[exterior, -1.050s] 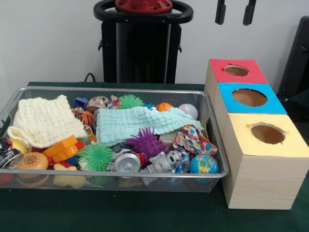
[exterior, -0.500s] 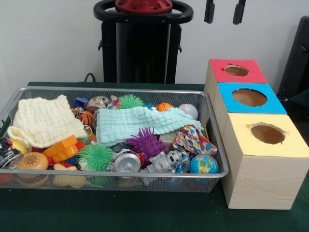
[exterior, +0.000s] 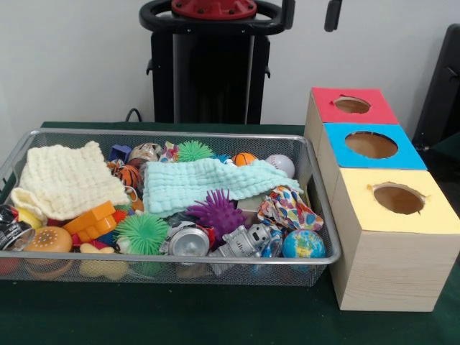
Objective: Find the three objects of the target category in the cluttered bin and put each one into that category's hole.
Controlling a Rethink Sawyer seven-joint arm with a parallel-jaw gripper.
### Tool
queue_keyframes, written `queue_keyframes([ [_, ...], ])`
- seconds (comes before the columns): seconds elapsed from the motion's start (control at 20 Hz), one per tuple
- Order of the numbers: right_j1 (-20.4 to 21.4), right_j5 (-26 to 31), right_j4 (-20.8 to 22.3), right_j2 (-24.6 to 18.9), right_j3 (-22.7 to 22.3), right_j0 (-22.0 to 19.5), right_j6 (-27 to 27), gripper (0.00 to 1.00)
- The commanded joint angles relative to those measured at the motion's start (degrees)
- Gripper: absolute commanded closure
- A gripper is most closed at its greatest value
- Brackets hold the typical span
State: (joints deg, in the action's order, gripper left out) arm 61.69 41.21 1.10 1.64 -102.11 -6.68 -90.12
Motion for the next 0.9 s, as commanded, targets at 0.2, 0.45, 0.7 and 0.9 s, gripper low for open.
queue_keyframes([
  [0.2,1.2,3.8,-0.1,-2.6,-5.9,-5.3,1.1,0.00],
  [0.45,1.2,3.9,0.1,-3.7,-6.0,-7.5,3.0,0.00],
  [0.7,1.0,3.3,0.3,-4.9,-6.4,-9.2,3.9,0.00],
  [0.9,0.9,2.9,0.8,-5.3,-6.8,-10.0,4.0,0.00],
])
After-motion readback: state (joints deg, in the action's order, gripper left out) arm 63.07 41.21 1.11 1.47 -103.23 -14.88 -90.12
